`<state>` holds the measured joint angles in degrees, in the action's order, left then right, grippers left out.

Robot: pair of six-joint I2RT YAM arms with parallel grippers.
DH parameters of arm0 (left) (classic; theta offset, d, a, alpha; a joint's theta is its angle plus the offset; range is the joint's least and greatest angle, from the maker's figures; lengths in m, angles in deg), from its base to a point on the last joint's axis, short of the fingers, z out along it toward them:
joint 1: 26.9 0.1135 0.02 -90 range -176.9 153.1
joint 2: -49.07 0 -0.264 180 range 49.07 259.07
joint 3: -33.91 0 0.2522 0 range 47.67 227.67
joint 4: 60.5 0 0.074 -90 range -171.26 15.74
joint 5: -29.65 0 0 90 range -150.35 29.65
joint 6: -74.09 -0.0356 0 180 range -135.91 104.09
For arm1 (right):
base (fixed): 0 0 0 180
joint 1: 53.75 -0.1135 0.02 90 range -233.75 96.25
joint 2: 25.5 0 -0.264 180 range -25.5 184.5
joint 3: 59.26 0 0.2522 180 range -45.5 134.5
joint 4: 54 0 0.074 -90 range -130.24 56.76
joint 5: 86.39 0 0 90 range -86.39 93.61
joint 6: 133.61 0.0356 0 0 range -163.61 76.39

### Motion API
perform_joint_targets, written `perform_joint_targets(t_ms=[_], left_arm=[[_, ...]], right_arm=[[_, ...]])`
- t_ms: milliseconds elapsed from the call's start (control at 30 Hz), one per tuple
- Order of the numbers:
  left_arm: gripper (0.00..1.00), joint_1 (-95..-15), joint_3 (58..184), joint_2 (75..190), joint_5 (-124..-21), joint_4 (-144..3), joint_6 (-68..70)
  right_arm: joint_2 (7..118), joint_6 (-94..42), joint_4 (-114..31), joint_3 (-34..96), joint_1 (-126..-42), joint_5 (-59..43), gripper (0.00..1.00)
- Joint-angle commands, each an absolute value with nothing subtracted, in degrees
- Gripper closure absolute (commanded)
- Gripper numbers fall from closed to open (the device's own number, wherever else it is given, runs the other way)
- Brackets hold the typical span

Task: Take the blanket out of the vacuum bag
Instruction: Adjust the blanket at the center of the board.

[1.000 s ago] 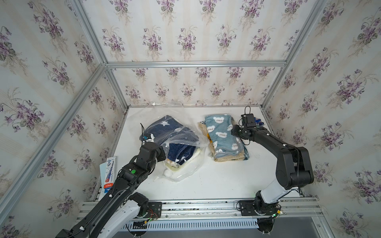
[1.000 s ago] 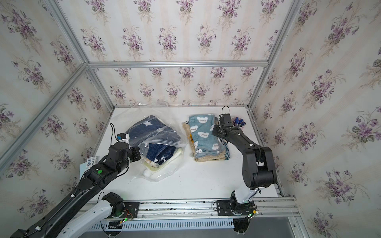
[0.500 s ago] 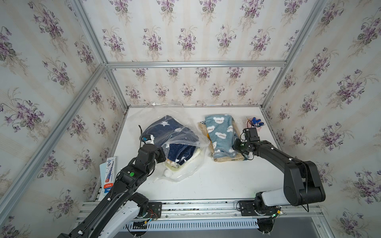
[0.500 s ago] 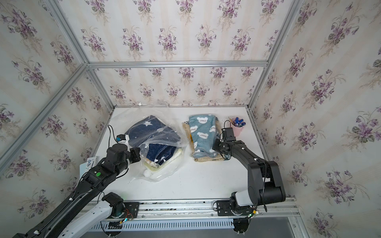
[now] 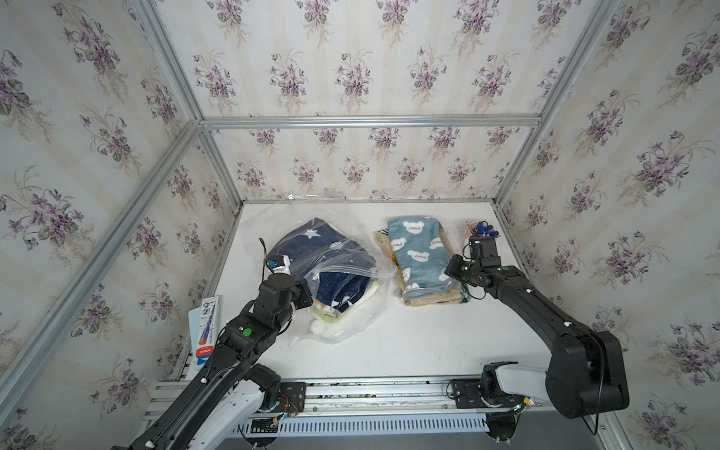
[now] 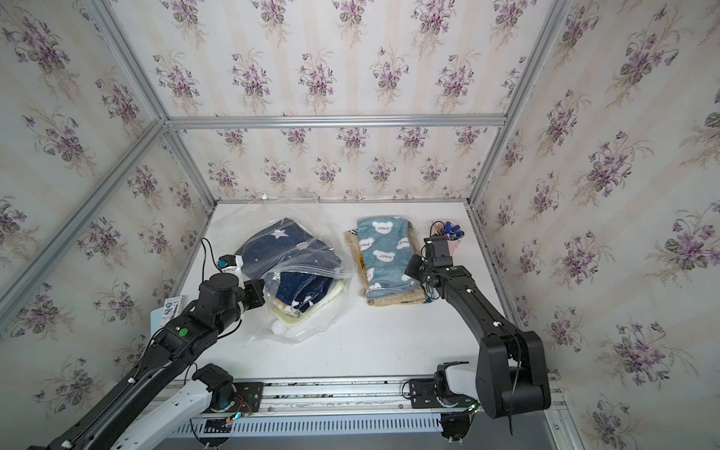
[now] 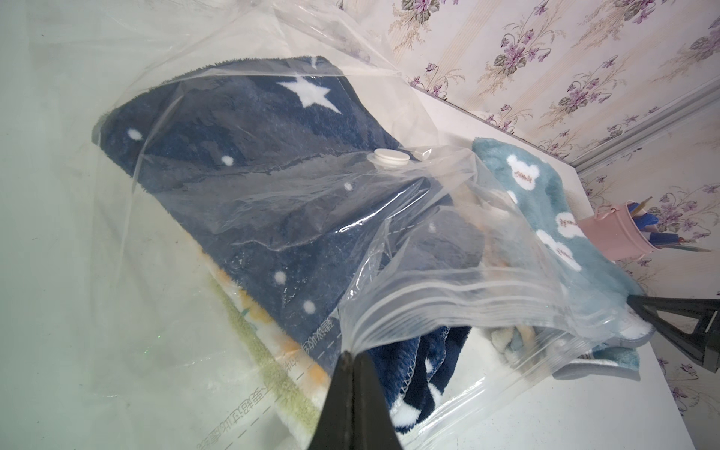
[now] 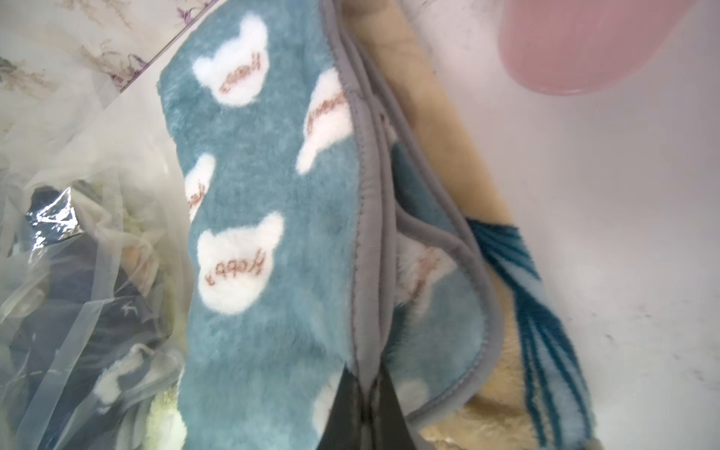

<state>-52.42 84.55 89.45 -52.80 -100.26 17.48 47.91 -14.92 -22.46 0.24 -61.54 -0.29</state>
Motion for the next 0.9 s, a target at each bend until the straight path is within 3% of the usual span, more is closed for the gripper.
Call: perform_joint_targets(t_ms=[0,267,467,633,767,867], left_arm=[[1.00,-52.39,85.02,89.67,-53.14,-99.75,17.25],[1.00,-52.36,85.07,89.54,-52.84,-100.19,17.05],[1.00,-52.38,84.93,89.08,-52.78,-100.76,17.38],[1.00,-52.39,85.07,88.80,-52.79,-101.07,17.50],[1.00,-52.39,85.20,88.80,-52.37,-101.07,17.50],[1.00,-52.39,85.28,88.71,-52.43,-101.16,17.99]], right_arm=[[47.79,-14.91,-22.18,-0.89,-59.46,5.80,1.00],[55.85,-15.24,-27.14,-1.34,-57.00,1.31,0.98],[55.00,-15.70,-27.02,-2.32,-57.00,1.48,0.66],[45.32,-15.70,-22.39,-0.91,-58.54,2.30,0.54],[41.96,-16.22,-17.48,3.32,-70.16,6.16,0.54],[45.72,-16.84,-13.12,7.88,-82.26,12.24,0.59]])
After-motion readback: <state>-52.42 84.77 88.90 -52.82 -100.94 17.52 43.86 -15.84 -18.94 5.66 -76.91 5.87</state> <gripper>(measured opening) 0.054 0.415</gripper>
